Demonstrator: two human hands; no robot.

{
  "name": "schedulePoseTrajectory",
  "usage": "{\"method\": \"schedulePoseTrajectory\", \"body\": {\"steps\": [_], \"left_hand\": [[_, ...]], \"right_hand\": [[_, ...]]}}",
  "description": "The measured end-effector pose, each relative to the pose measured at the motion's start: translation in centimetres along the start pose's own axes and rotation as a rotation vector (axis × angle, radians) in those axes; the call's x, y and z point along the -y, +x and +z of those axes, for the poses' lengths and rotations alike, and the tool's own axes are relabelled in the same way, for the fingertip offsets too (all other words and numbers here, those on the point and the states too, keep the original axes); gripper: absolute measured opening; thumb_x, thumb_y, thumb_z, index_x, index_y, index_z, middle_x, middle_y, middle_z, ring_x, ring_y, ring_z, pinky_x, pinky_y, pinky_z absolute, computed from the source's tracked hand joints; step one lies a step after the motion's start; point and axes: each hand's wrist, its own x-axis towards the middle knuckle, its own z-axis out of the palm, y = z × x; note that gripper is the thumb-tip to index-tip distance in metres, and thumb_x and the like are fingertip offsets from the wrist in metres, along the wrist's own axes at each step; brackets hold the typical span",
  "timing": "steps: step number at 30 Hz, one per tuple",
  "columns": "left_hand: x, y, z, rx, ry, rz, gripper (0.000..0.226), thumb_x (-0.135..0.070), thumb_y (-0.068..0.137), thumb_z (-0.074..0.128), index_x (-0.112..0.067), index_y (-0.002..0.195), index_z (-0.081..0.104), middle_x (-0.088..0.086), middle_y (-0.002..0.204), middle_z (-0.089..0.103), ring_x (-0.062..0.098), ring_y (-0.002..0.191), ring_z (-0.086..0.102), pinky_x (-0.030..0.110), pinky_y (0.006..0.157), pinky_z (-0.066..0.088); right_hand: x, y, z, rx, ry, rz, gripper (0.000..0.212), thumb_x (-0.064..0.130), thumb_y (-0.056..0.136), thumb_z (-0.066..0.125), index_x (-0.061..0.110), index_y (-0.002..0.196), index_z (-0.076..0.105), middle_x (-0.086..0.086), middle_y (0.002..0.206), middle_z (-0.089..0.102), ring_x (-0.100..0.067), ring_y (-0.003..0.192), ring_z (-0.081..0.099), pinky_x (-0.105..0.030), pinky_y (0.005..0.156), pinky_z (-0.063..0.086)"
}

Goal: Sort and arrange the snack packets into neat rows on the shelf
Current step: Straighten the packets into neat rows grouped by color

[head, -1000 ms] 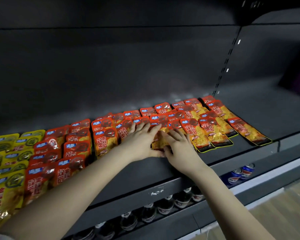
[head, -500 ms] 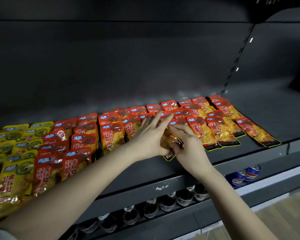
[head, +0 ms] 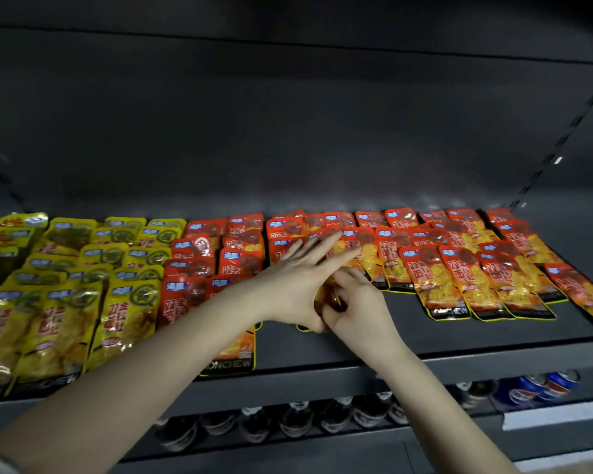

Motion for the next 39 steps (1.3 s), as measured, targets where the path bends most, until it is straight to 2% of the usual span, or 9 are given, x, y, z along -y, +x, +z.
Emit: {"method": "schedulePoseTrajectory", "body": {"steps": [5,8,11,16,20,27,33,36,39], "left_hand": [[1.4,-1.4,0.1,0.013,-0.041,-0.048,0.114,-0.036,0.07,0.073,-0.039,0.148,-0.009,-0.007,0.157,-0.02,0.014,0.145,-0.013,0.032,0.112,-0.014],[1.9,-2.1,0.8,0.036,0.052,-0.177,0.115,-0.057,0.073,0.066,-0.023,0.15,-0.012,0.004,0.159,-0.014,0.018,0.145,-0.014,0.036,0.114,-0.015],[2.2,-2.7,1.2,0.074,0.117,-0.258,0.115,-0.071,0.075,0.054,-0.012,0.15,-0.01,0.008,0.158,-0.013,0.02,0.145,-0.016,0.04,0.117,-0.014],[3.0,-3.7,1.0,0.055,0.097,-0.268,0.11,-0.073,0.074,0.055,-0.021,0.152,-0.003,0.002,0.159,-0.009,0.019,0.145,-0.015,0.042,0.114,-0.016],[4.1,-4.4,0.5,0.043,0.07,-0.285,0.102,-0.07,0.074,0.058,-0.034,0.151,0.002,-0.005,0.16,-0.006,0.017,0.145,-0.014,0.045,0.113,-0.015],[3.7,-4.5,0.1,0.044,0.07,-0.32,0.101,-0.069,0.075,0.058,-0.03,0.151,0.004,-0.003,0.16,-0.007,0.022,0.145,-0.015,0.046,0.114,-0.014],[3.0,-3.7,-0.4,0.156,0.111,-0.337,0.112,-0.068,0.071,0.063,-0.022,0.152,0.0,-0.002,0.159,-0.009,0.021,0.145,-0.015,0.047,0.114,-0.012],[3.5,-3.1,-0.7,0.194,0.085,-0.358,0.112,-0.062,0.071,0.067,-0.025,0.151,-0.002,-0.006,0.159,-0.01,0.019,0.145,-0.014,0.047,0.114,-0.011],[4.0,-2.8,-0.9,0.218,0.078,-0.368,0.111,-0.06,0.071,0.069,-0.03,0.151,-0.003,-0.009,0.159,-0.011,0.018,0.145,-0.013,0.049,0.116,-0.009]], "right_hand": [[0.7,0.5,1.2,0.029,-0.082,0.01,0.041,0.001,0.07,0.065,0.009,0.11,0.062,-0.004,0.104,0.054,-0.017,0.091,0.05,-0.008,0.072,0.032],[0.6,0.9,1.6,0.07,-0.179,0.068,0.057,0.012,0.071,0.066,0.018,0.127,0.055,-0.006,0.117,0.054,-0.027,0.109,0.049,-0.027,0.091,0.041],[1.1,0.9,1.7,0.097,-0.28,0.108,0.068,0.026,0.075,0.067,0.029,0.138,0.042,-0.005,0.127,0.05,-0.029,0.117,0.044,-0.041,0.1,0.039],[1.8,0.8,1.9,0.086,-0.463,0.092,0.066,0.042,0.079,0.065,0.03,0.138,0.039,0.0,0.131,0.046,-0.027,0.119,0.041,-0.038,0.106,0.029],[1.5,0.9,1.8,0.089,-0.458,0.074,0.063,0.049,0.078,0.065,0.027,0.134,0.046,-0.001,0.125,0.05,-0.028,0.117,0.043,-0.042,0.107,0.029],[1.1,0.7,1.2,0.105,-0.471,0.003,0.063,0.055,0.081,0.059,0.034,0.138,0.042,0.008,0.131,0.051,-0.026,0.121,0.04,-0.046,0.111,0.024],[1.3,0.6,1.2,0.121,-0.437,-0.038,0.06,0.051,0.082,0.059,0.029,0.136,0.045,0.006,0.132,0.053,-0.025,0.123,0.042,-0.047,0.111,0.022],[1.5,0.4,1.8,0.158,-0.373,-0.058,0.061,0.042,0.086,0.058,0.02,0.14,0.039,-0.001,0.14,0.045,-0.022,0.13,0.039,-0.042,0.113,0.02],[1.3,0.3,1.9,0.199,-0.243,-0.031,0.054,0.031,0.09,0.056,0.014,0.14,0.041,-0.005,0.143,0.039,-0.023,0.133,0.036,-0.035,0.111,0.029]]}}
